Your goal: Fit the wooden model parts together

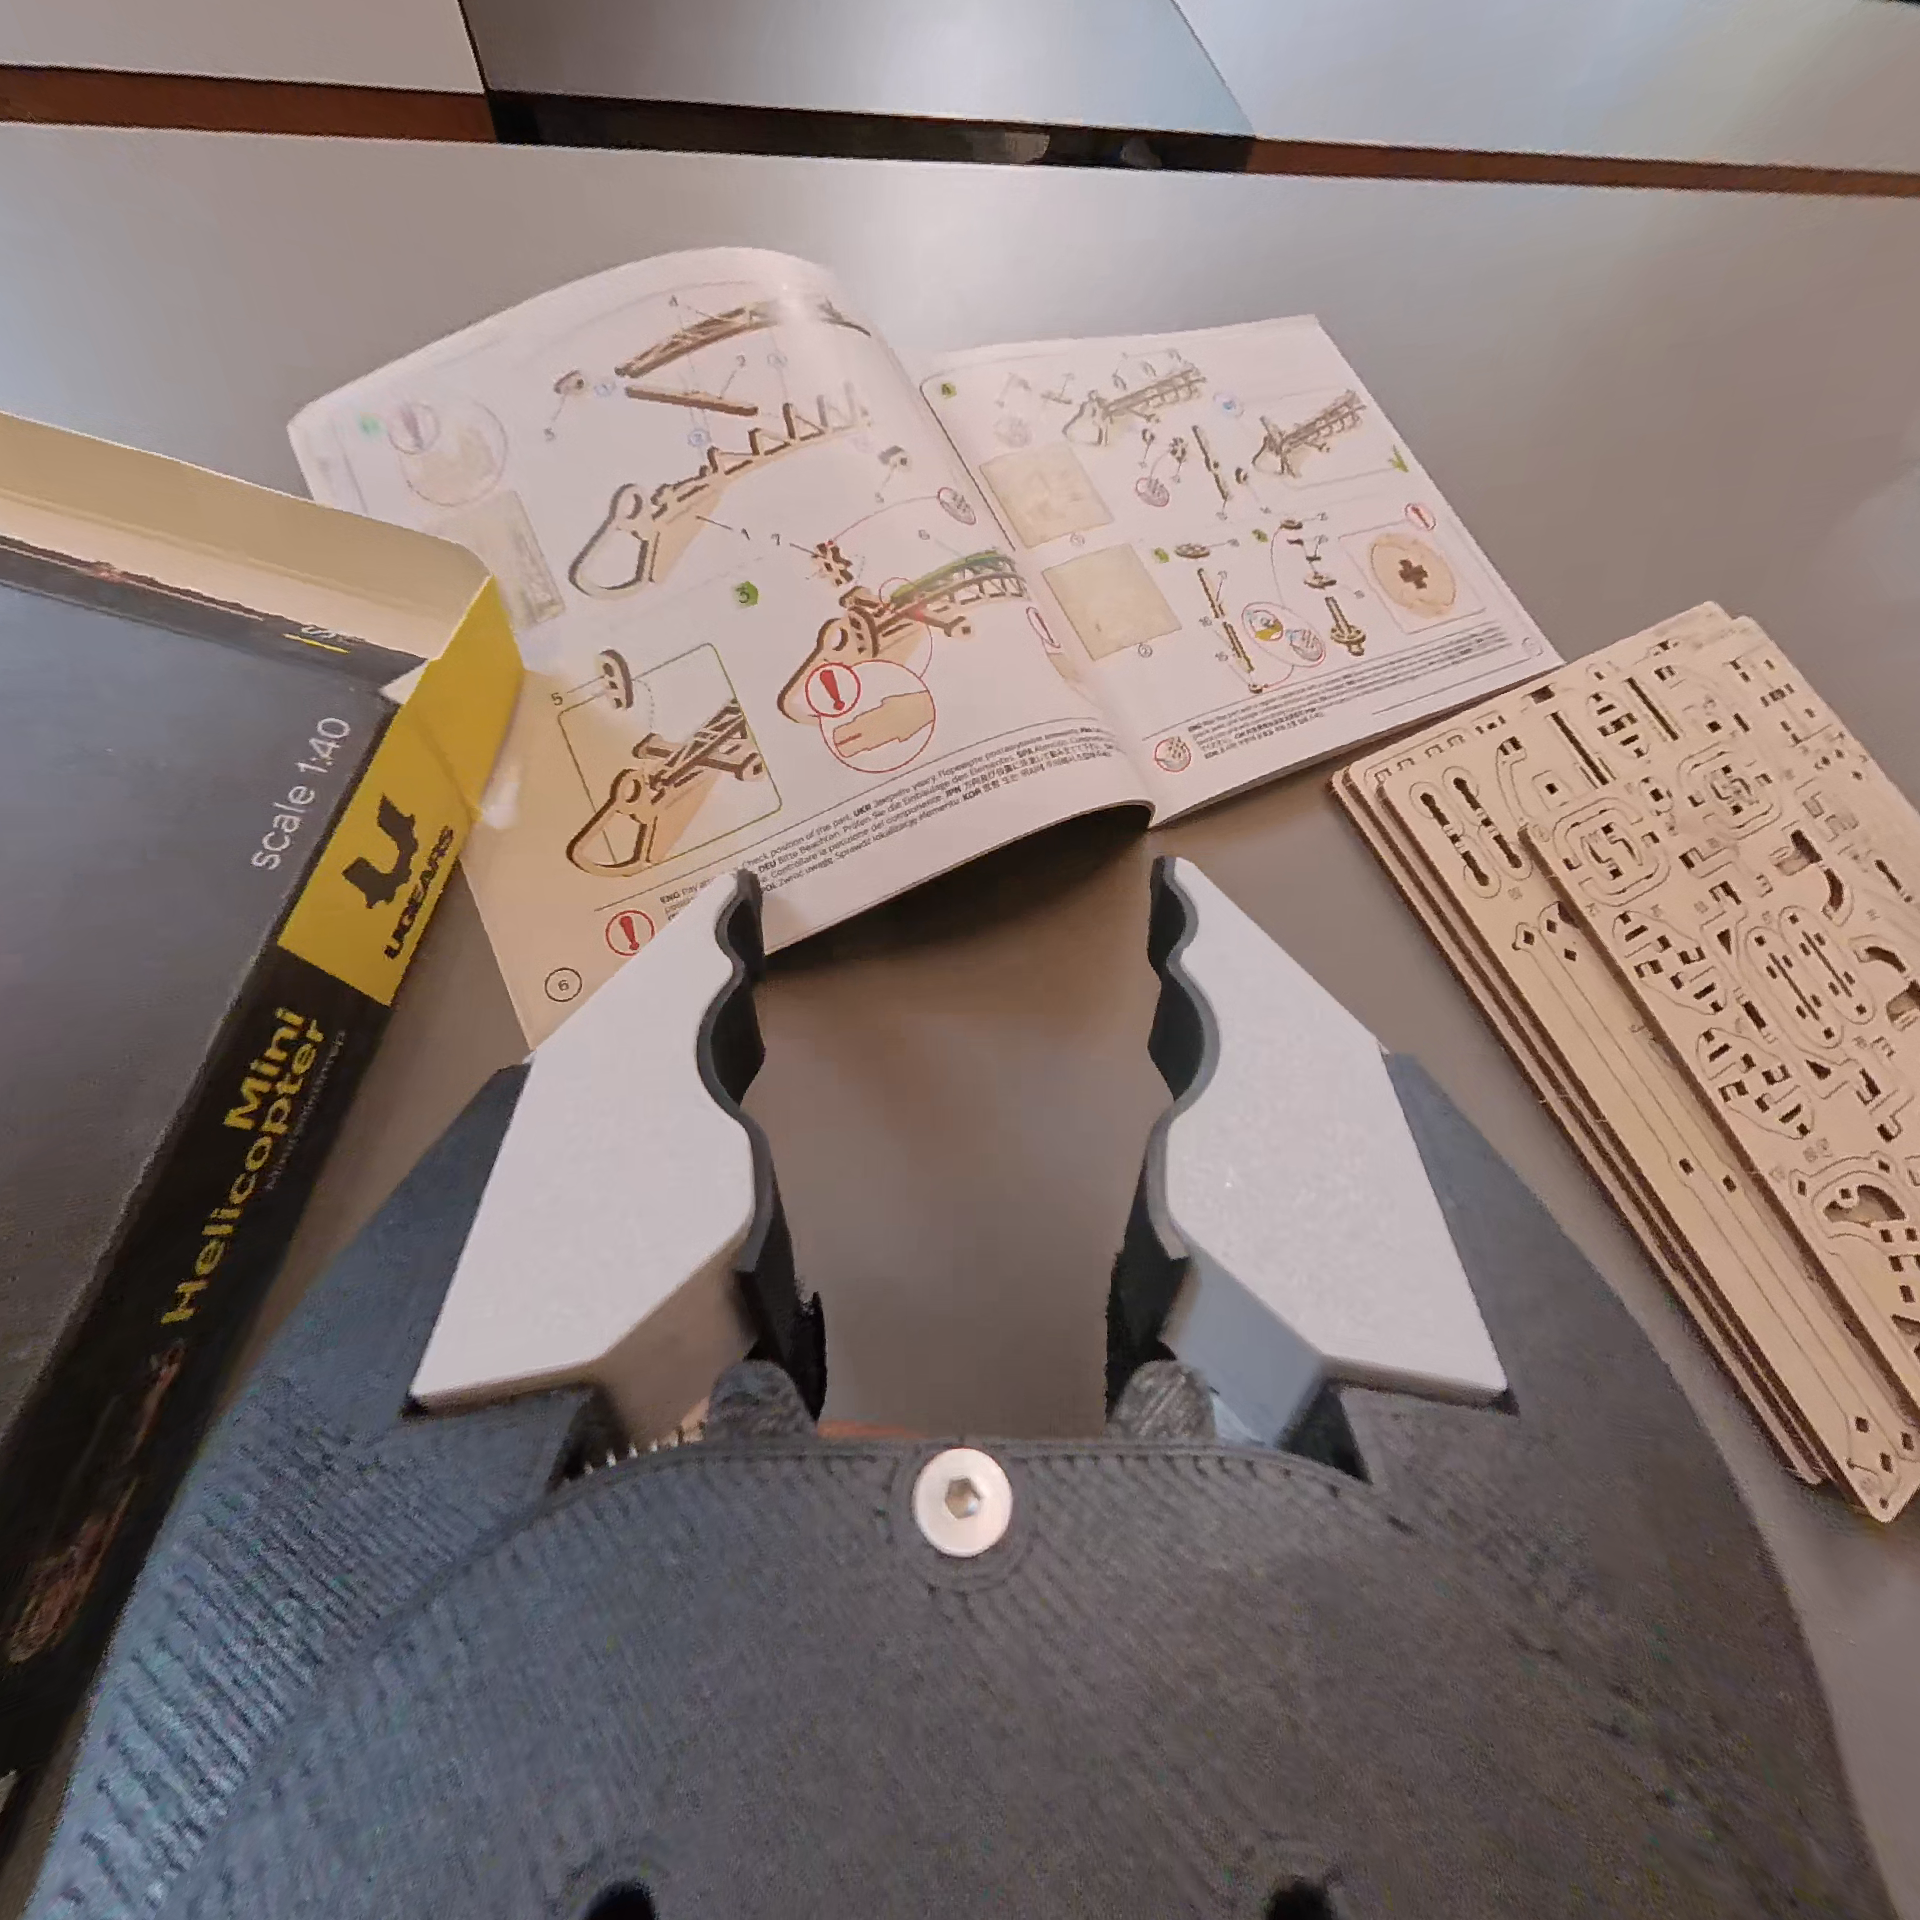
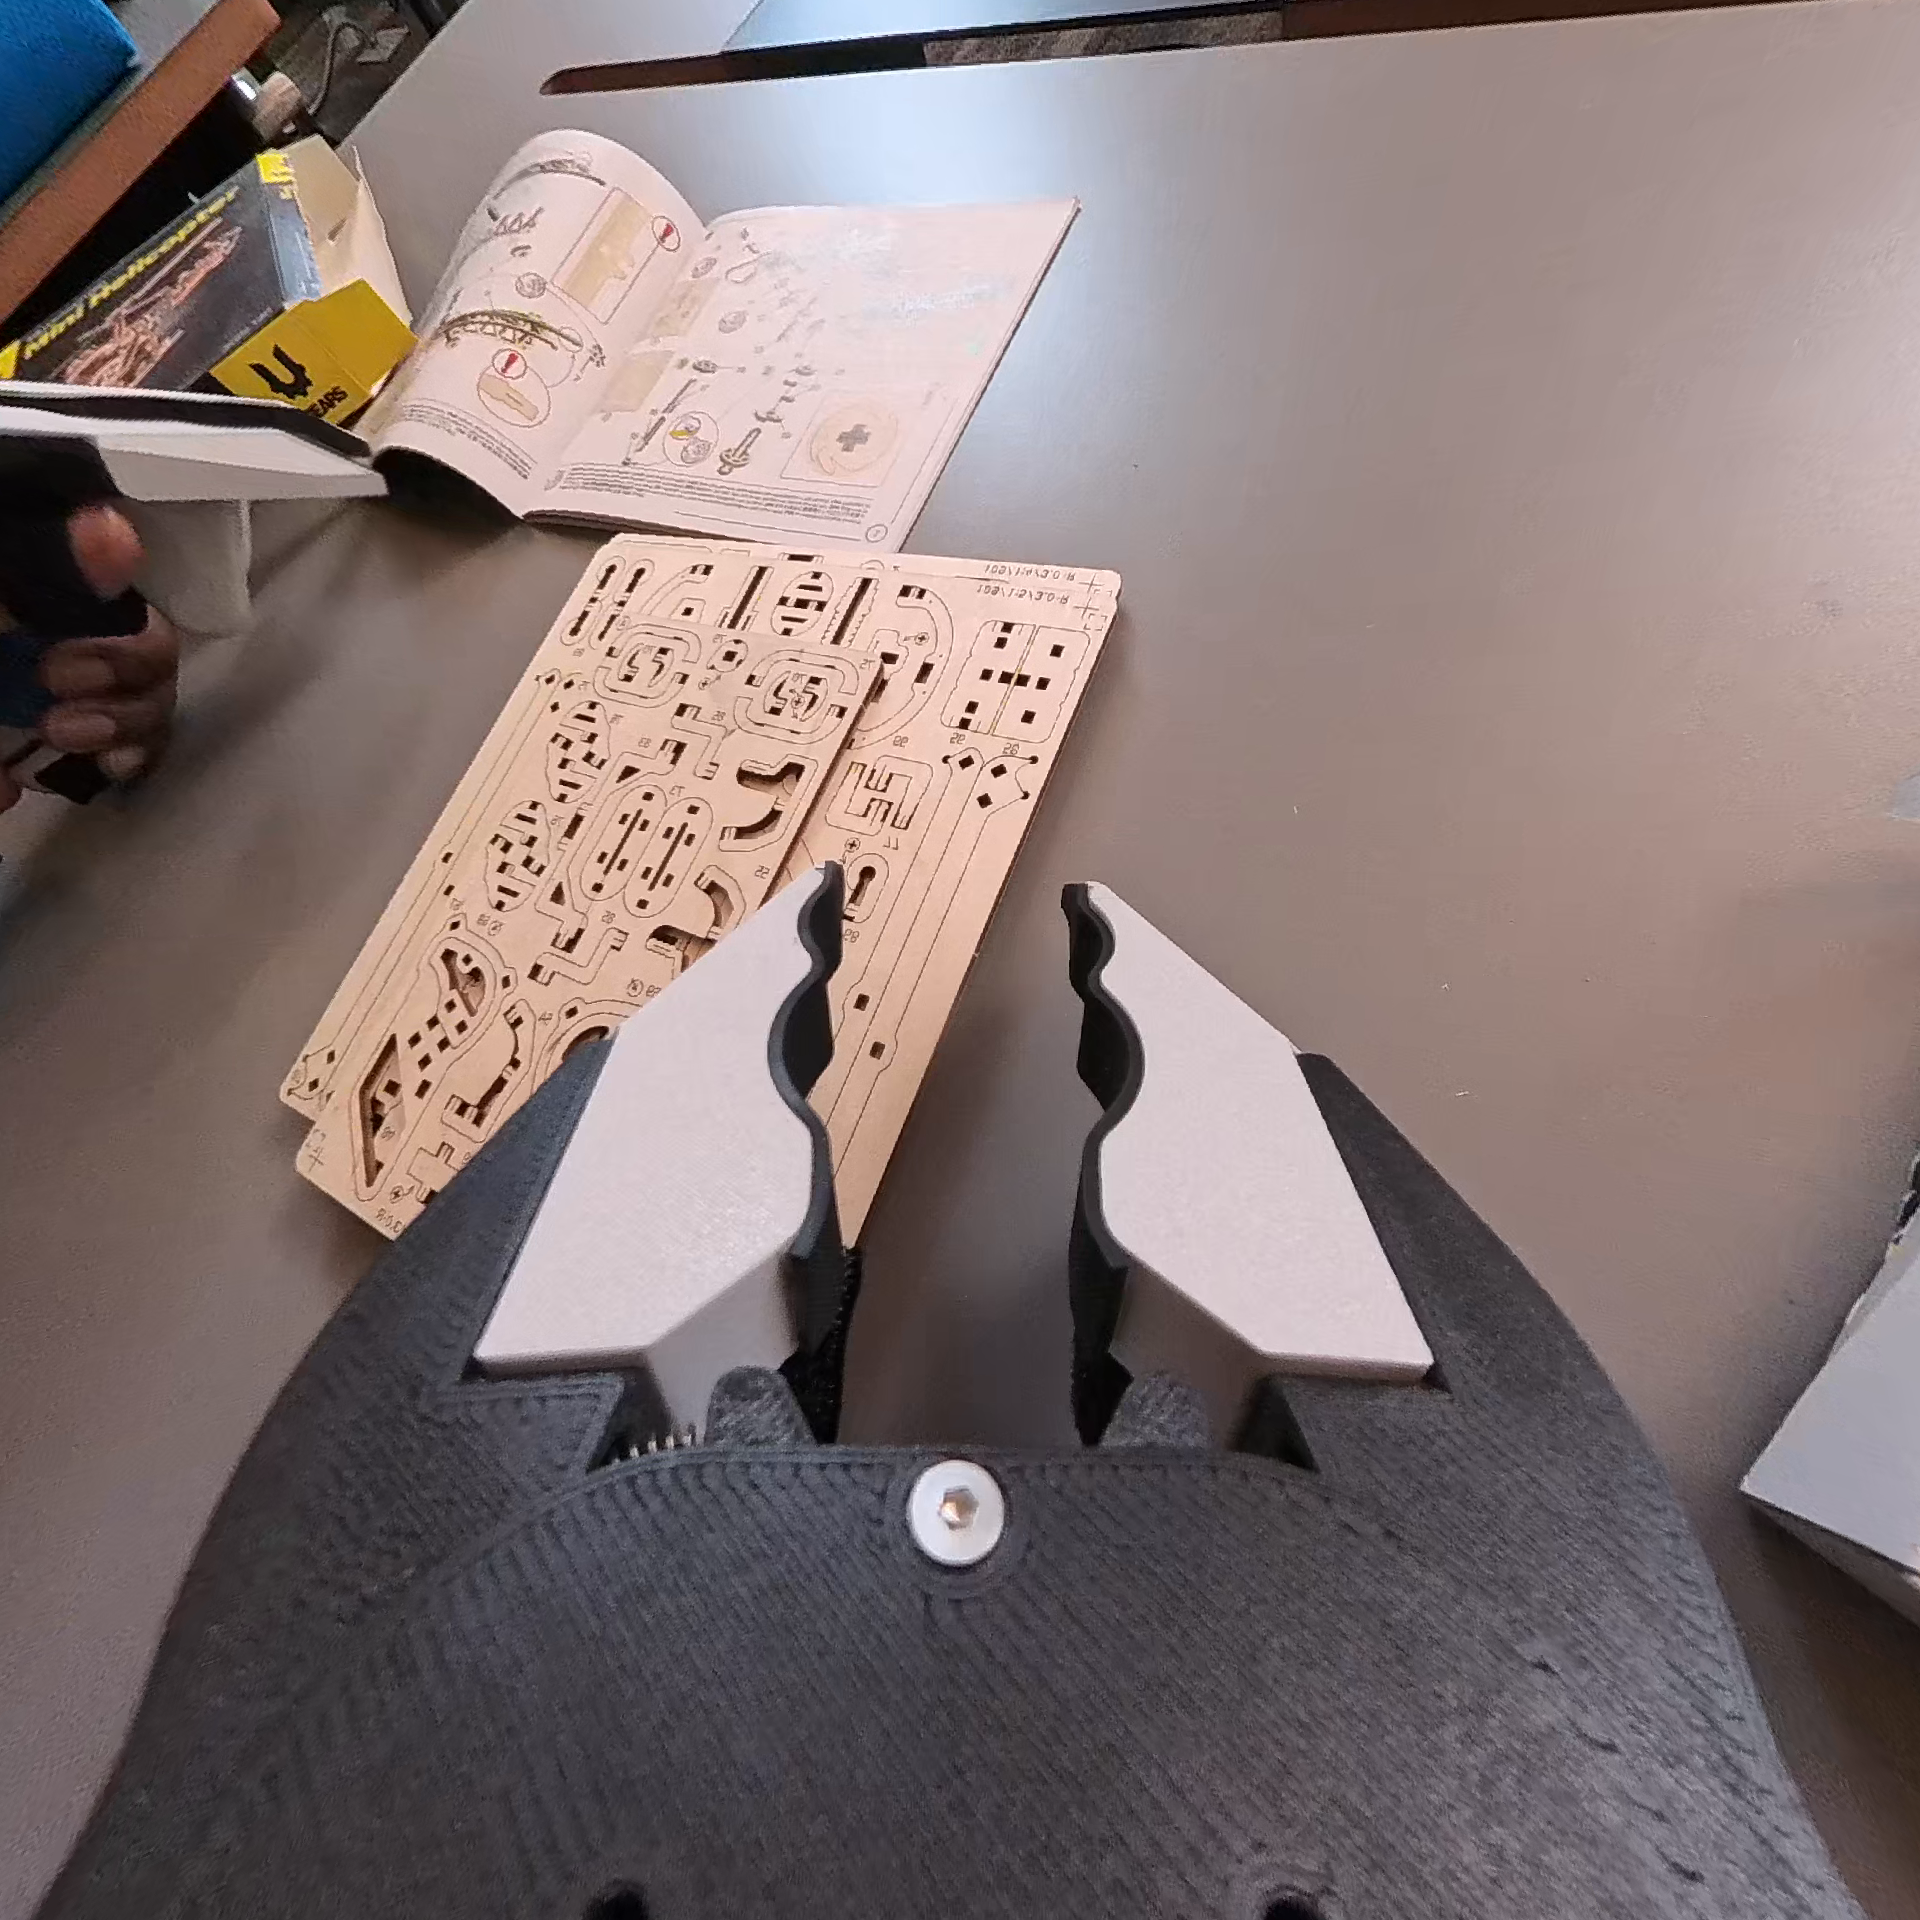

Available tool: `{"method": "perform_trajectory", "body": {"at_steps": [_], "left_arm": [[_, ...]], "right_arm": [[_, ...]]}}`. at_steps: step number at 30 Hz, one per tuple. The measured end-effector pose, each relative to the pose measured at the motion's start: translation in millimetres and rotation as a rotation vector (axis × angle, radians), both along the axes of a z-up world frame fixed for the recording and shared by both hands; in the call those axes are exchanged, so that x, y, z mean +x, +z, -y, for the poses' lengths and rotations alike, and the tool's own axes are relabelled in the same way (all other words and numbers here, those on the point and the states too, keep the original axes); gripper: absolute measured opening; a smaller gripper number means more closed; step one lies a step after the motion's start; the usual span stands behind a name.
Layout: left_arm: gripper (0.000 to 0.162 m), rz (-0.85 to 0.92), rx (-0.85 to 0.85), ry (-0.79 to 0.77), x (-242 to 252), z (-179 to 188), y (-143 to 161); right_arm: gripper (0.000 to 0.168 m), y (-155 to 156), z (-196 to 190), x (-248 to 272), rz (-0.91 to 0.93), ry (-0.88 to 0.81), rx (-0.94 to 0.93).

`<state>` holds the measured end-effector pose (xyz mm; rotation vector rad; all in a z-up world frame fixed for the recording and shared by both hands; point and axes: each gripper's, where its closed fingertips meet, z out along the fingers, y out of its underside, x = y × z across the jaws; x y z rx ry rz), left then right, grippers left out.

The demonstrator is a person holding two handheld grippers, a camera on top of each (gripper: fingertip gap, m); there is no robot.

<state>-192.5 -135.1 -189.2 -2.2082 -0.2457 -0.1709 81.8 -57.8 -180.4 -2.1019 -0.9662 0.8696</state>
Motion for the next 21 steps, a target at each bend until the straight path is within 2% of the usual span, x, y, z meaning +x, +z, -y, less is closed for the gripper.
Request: {"method": "perform_trajectory", "body": {"at_steps": [8, 21], "left_arm": [[0.078, -0.020, -0.038, -0.049, 7, -2, -5], [0.077, 0.011, 0.019, -0.069, 16, -13, 5]], "right_arm": [[0.044, 0, 0, 0, -0.002, 0.002, -0.001], [0.044, 0, 1, 0, -0.006, 0.002, -0.004]]}}
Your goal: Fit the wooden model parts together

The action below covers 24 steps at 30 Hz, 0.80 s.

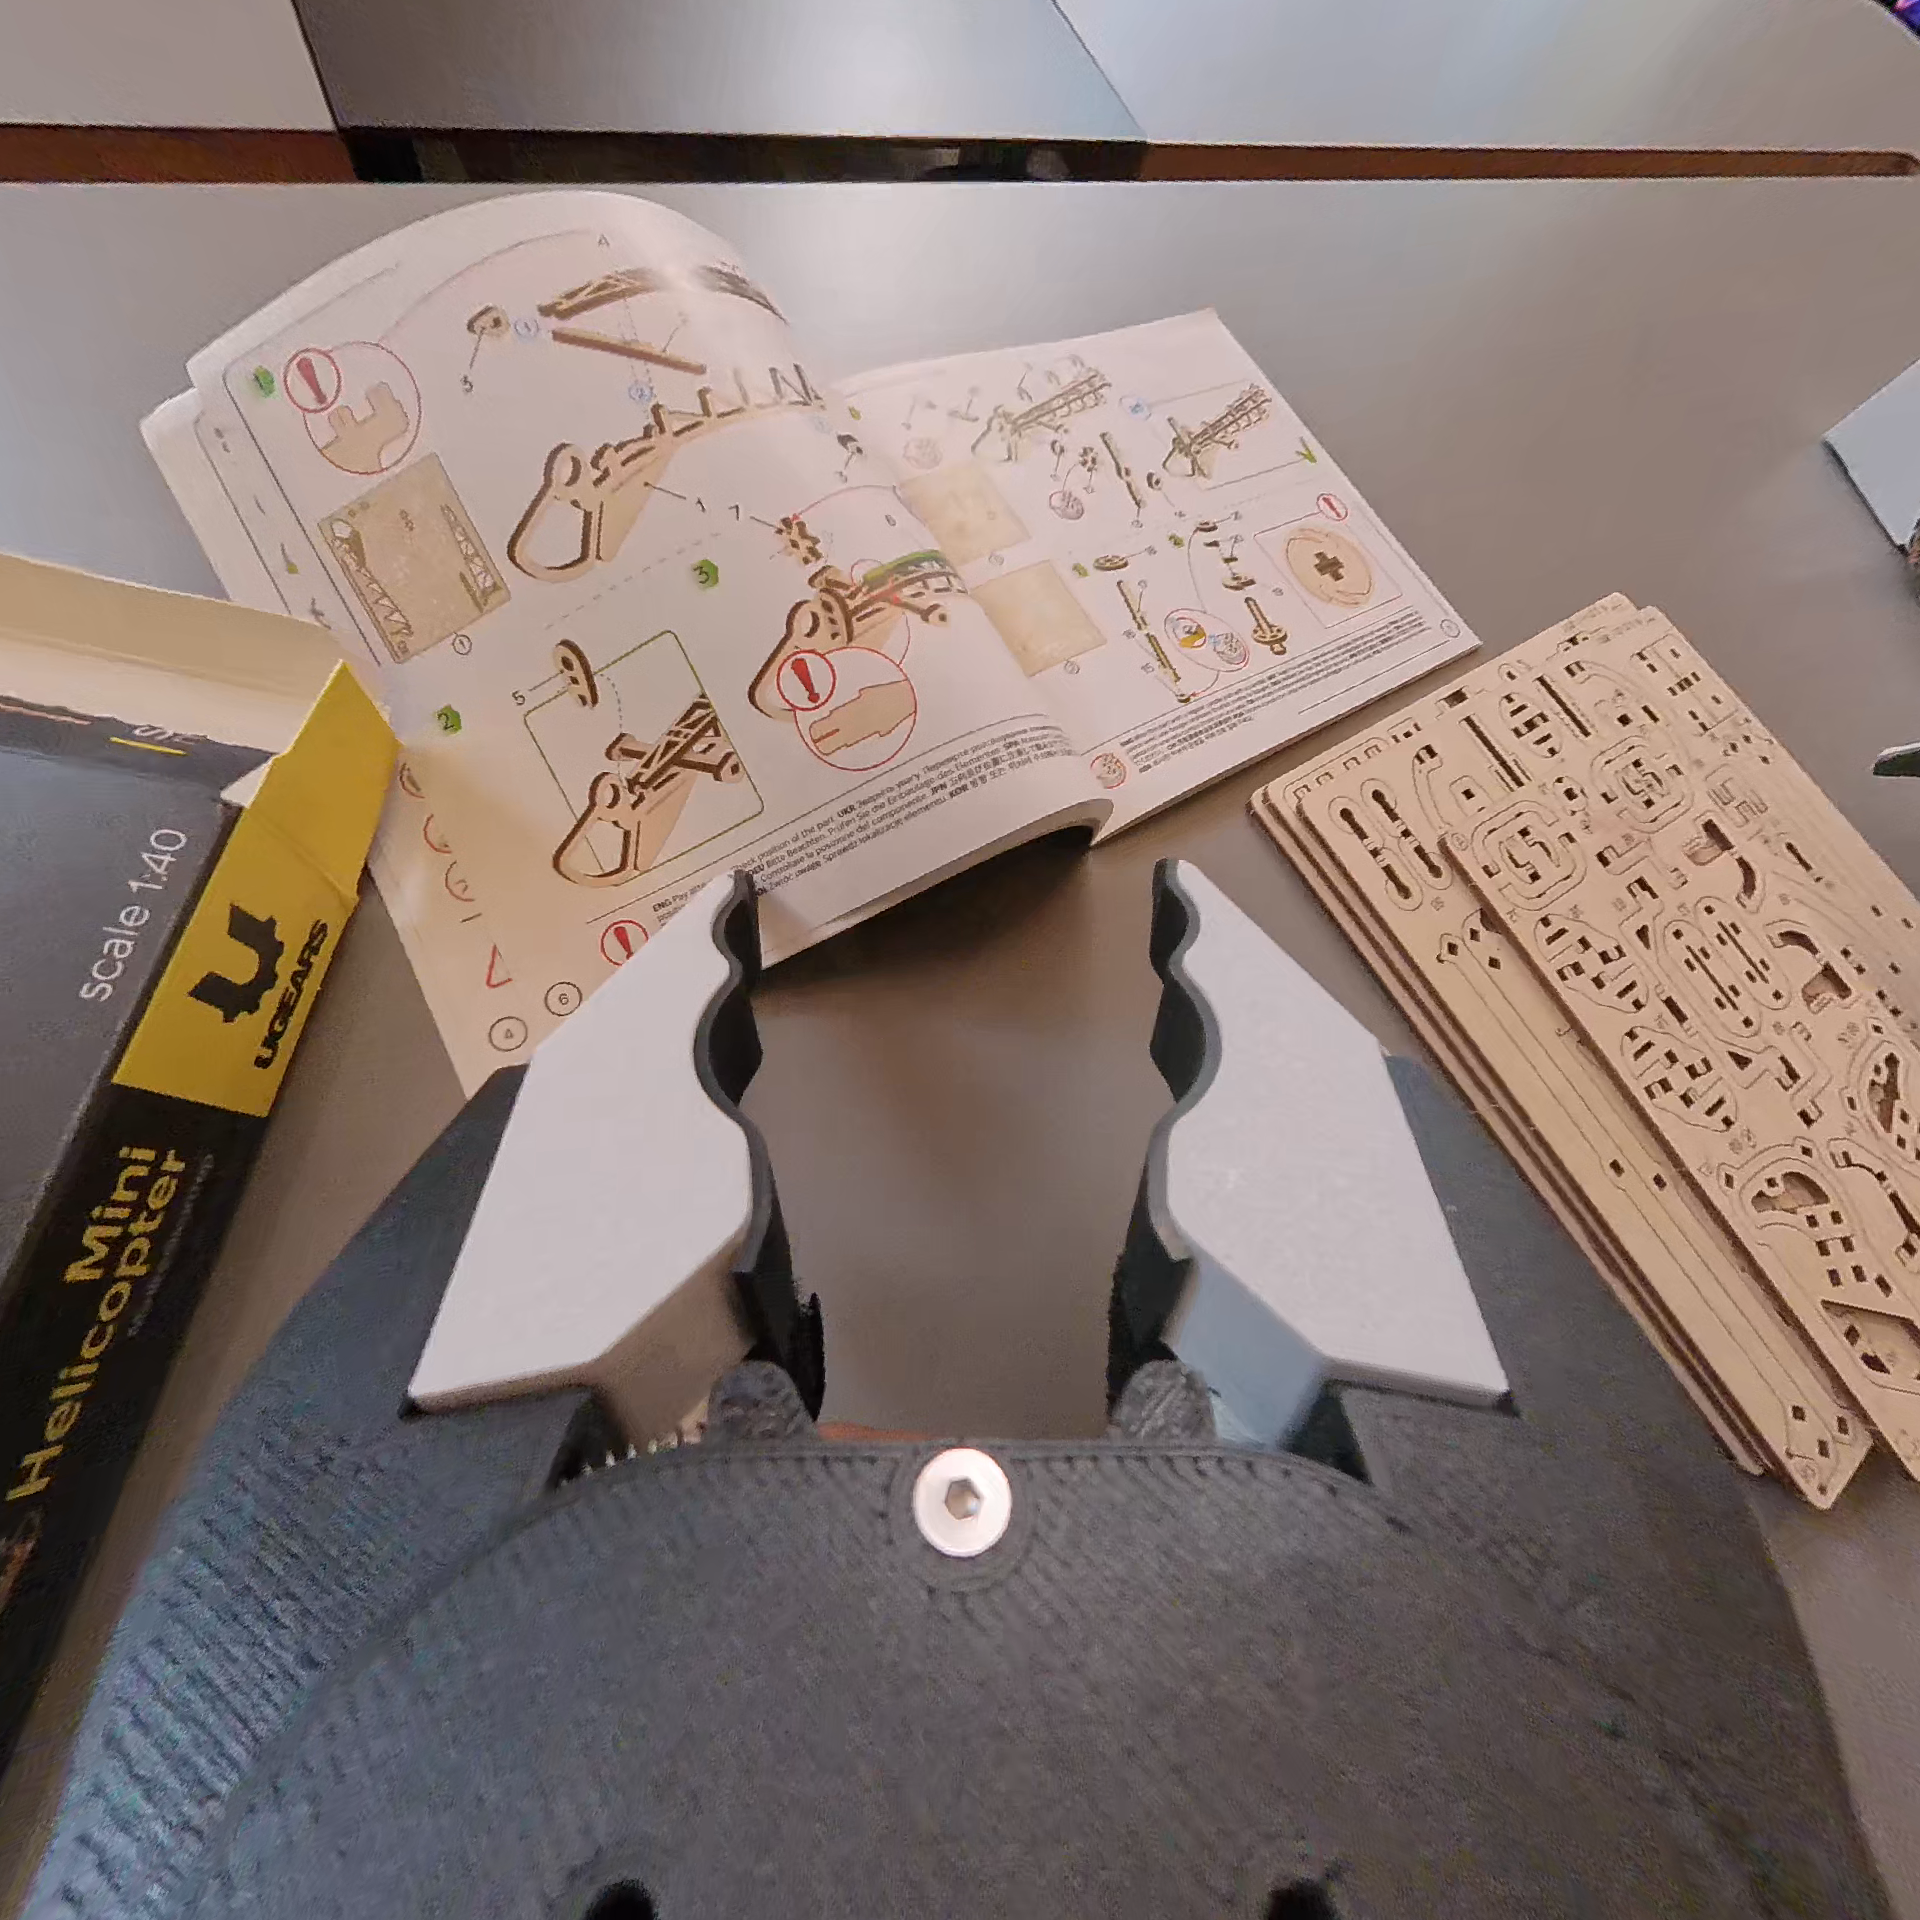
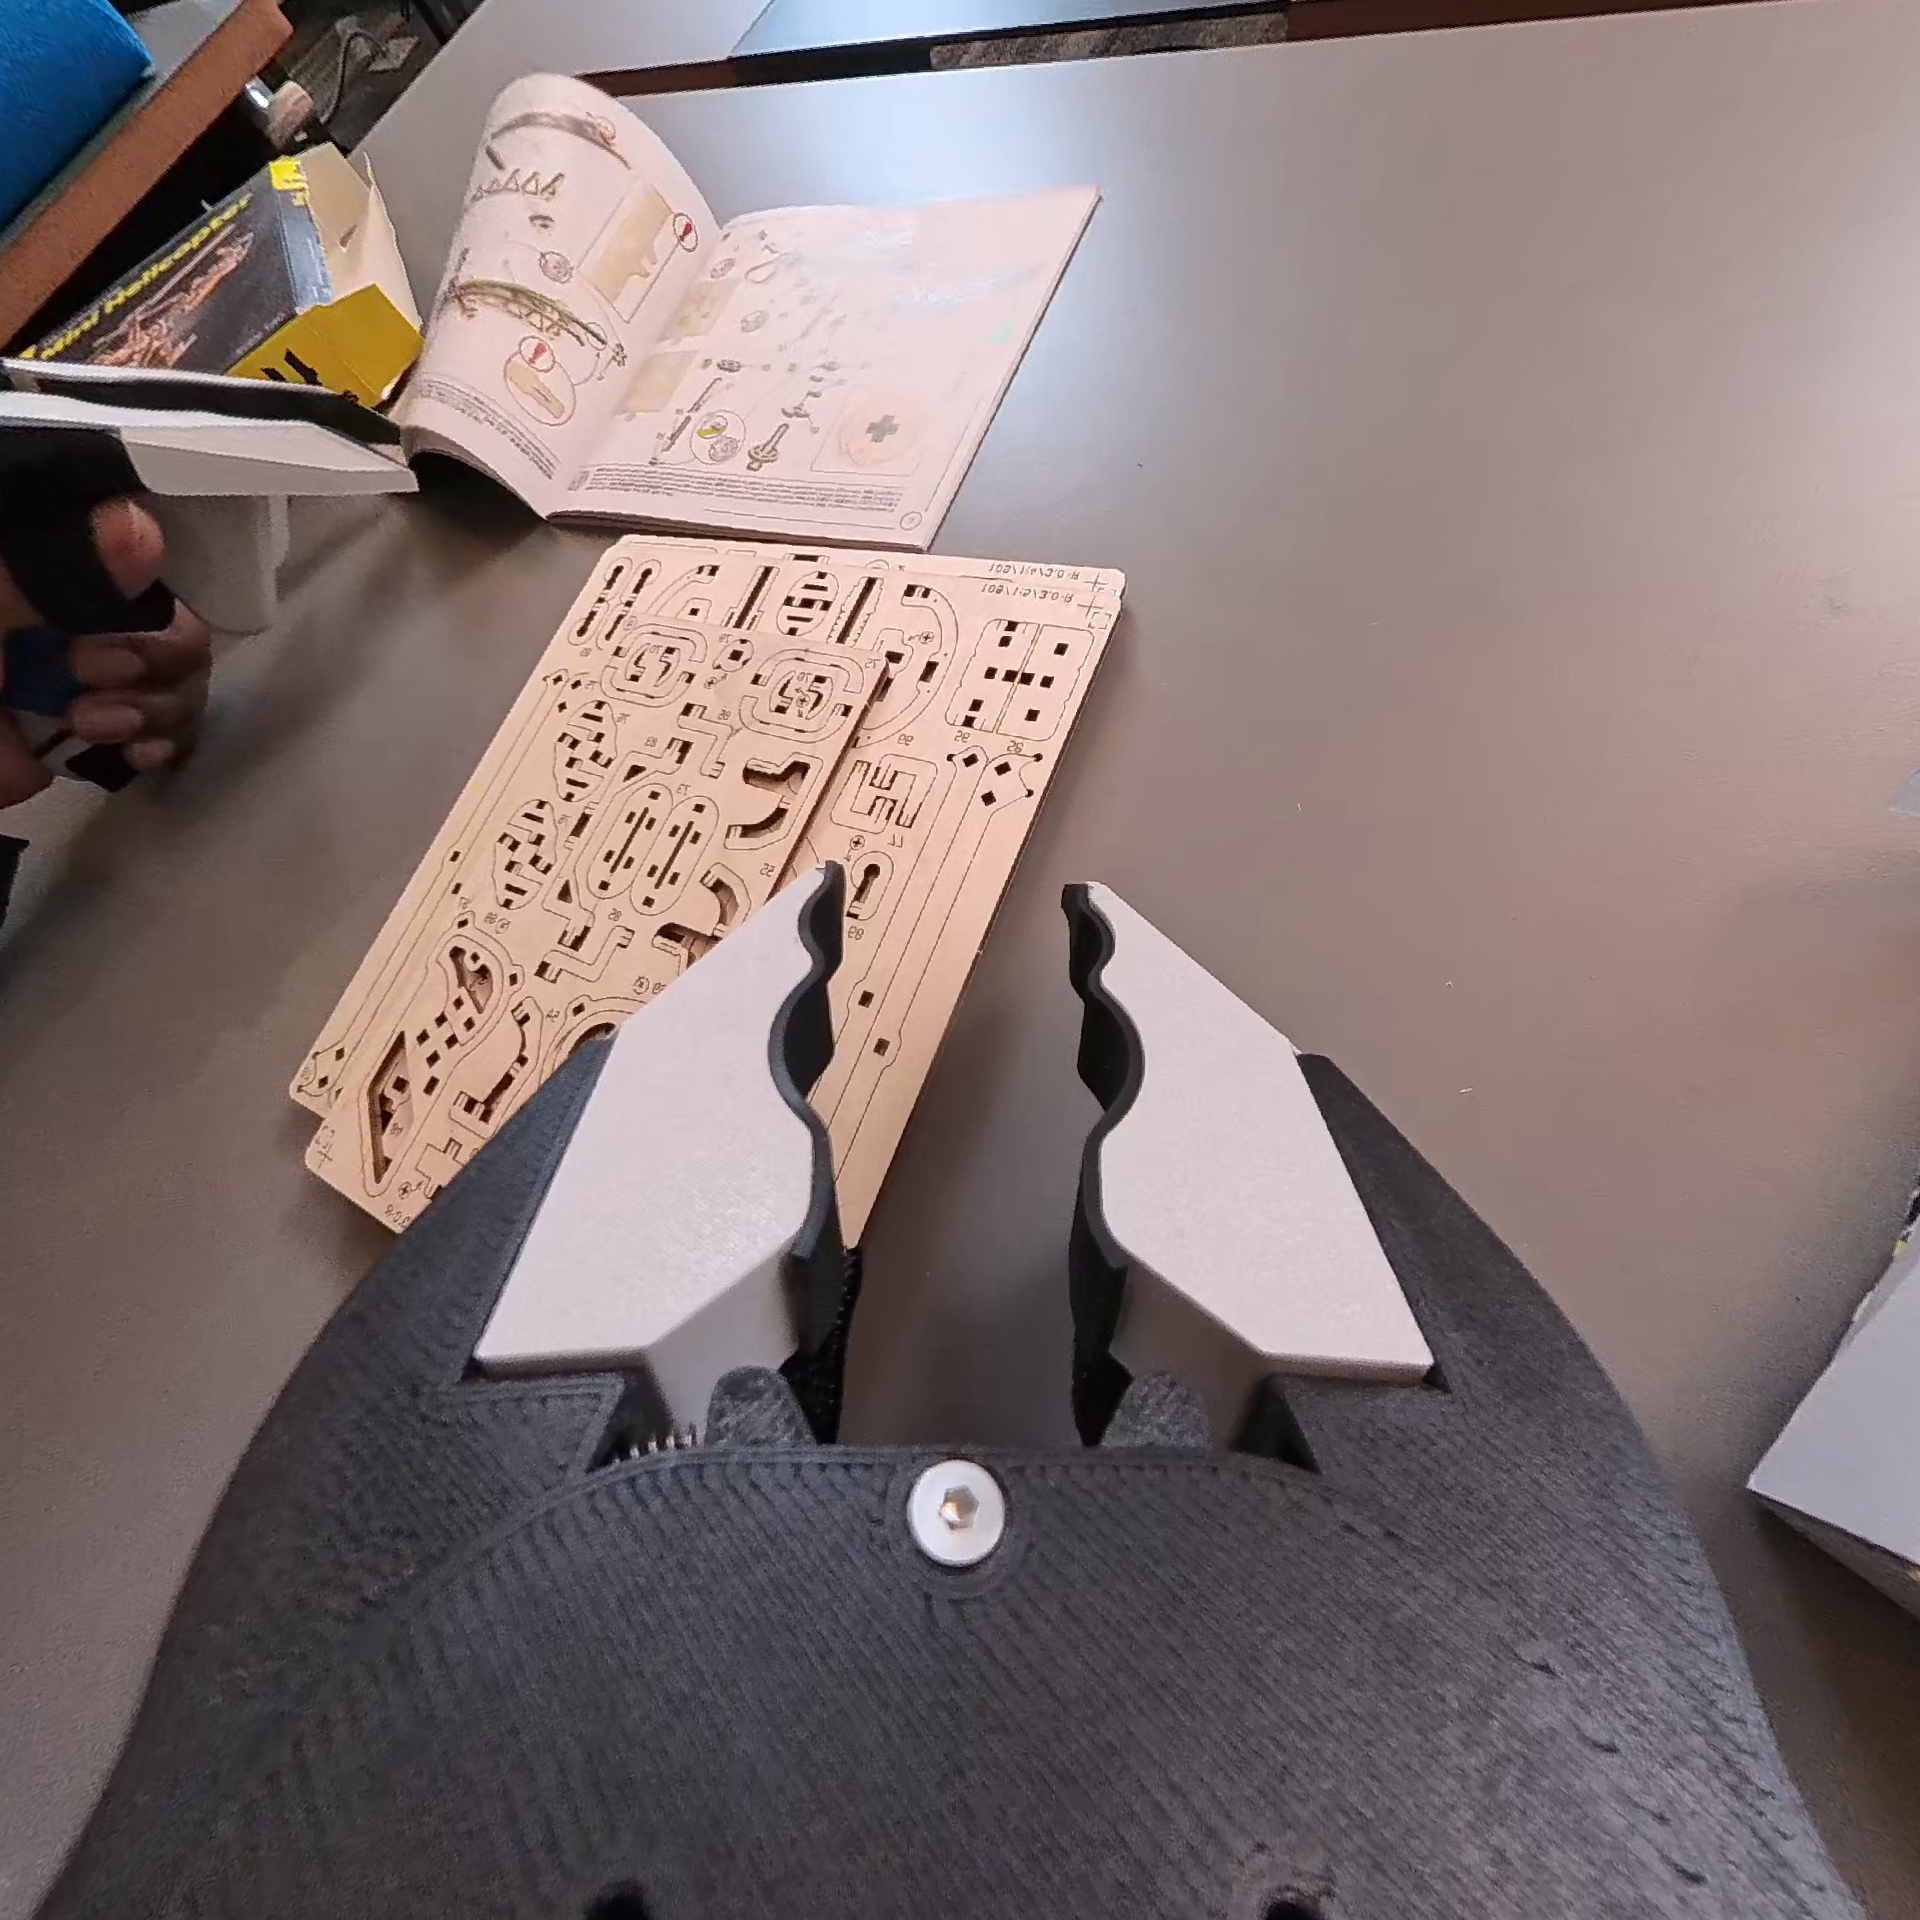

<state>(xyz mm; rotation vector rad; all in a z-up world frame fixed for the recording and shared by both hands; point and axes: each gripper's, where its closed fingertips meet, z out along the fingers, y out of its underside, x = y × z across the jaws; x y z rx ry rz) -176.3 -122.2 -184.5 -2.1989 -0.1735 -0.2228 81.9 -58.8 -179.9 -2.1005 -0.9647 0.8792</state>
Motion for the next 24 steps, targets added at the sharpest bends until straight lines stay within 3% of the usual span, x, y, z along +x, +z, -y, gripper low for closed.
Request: {"method": "perform_trajectory", "body": {"at_steps": [24], "left_arm": [[0.077, 0.054, 0.165, -0.055, 55, -45, 43]], "right_arm": [[0.044, 3, 0, 1, -0.028, 0.000, -0.014]]}}
